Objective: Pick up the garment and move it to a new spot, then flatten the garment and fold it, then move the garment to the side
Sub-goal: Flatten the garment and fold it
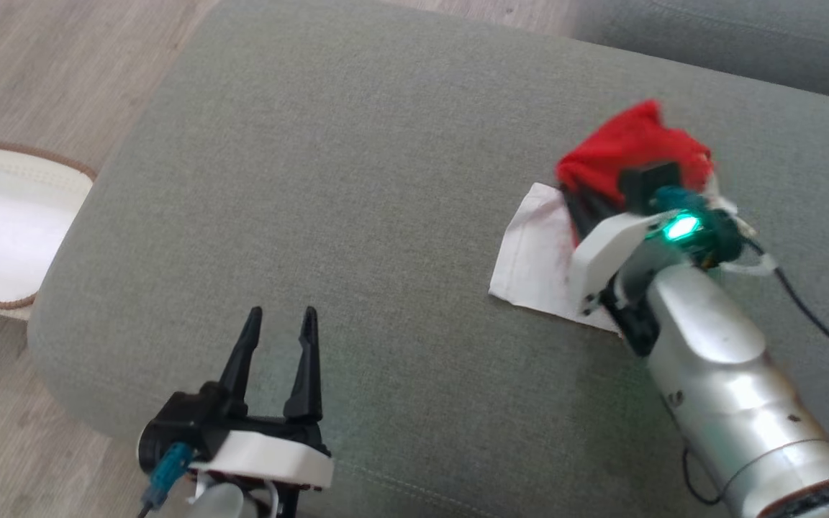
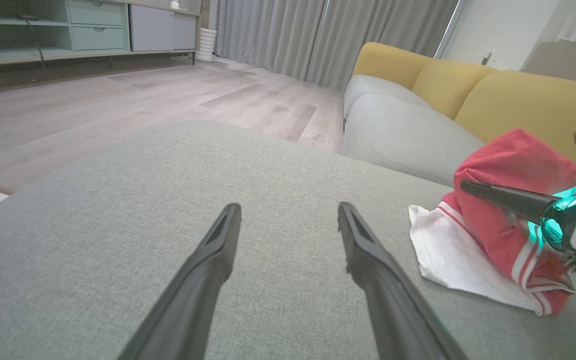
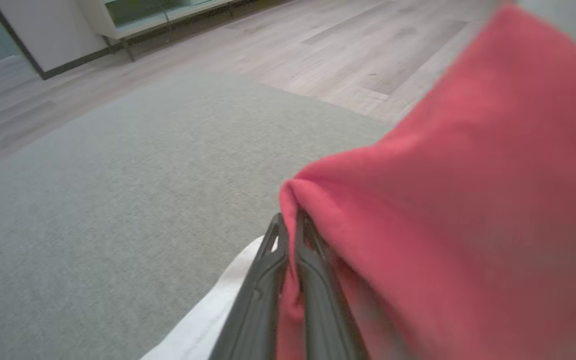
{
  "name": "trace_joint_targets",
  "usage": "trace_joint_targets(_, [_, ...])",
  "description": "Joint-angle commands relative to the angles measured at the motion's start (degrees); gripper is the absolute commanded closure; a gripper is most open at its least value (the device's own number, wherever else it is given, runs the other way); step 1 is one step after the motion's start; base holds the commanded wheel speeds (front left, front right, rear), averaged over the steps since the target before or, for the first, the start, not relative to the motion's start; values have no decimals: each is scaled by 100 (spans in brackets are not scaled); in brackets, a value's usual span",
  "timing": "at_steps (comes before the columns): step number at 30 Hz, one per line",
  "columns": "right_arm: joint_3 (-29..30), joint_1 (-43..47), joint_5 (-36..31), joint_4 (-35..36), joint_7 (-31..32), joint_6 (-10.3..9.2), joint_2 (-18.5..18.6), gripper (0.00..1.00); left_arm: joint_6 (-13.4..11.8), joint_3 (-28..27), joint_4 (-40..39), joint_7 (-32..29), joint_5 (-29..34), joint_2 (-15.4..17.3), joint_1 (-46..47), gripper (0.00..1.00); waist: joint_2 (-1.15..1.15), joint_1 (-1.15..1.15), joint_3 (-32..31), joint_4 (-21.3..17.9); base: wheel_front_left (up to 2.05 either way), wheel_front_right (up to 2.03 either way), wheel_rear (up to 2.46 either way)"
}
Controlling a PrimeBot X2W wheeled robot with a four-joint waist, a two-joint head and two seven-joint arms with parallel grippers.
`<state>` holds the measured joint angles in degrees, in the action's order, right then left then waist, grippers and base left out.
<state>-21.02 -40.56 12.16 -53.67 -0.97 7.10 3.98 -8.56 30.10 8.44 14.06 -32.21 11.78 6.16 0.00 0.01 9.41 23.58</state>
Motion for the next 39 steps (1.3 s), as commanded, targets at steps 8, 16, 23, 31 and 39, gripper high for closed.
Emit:
trace_joint_targets(8, [-875, -94, 632, 268, -382, 39, -110, 0, 39, -304, -79, 82, 107, 16, 200, 0, 0, -1, -194, -393, 0, 0, 0])
trace_joint_targets(16, [-843, 136, 817, 616, -931, 39, -110, 0, 0, -340, -101, 78, 124, 106, 68, 0, 0, -1, -493, -851, 0, 0, 0])
trace_joint_targets(23, [25, 747, 343, 1120, -1187, 39, -90, 0, -73, -357, -220, 6, 99, 216, -79, 0, 0, -1, -684, -1056, 0, 0, 0])
trace_joint_targets(31, [733, 1244, -250, 1515, -698, 39, -2, 0, -88, -343, -340, -27, 88, 266, -93, 0, 0, -1, -532, -1056, 0, 0, 0])
trace_joint_targets(39, [700, 942, -632, 1253, -229, 39, 85, 80, -75, -310, -296, -11, 94, 195, 48, 0, 0, -1, -219, -771, 0, 0, 0])
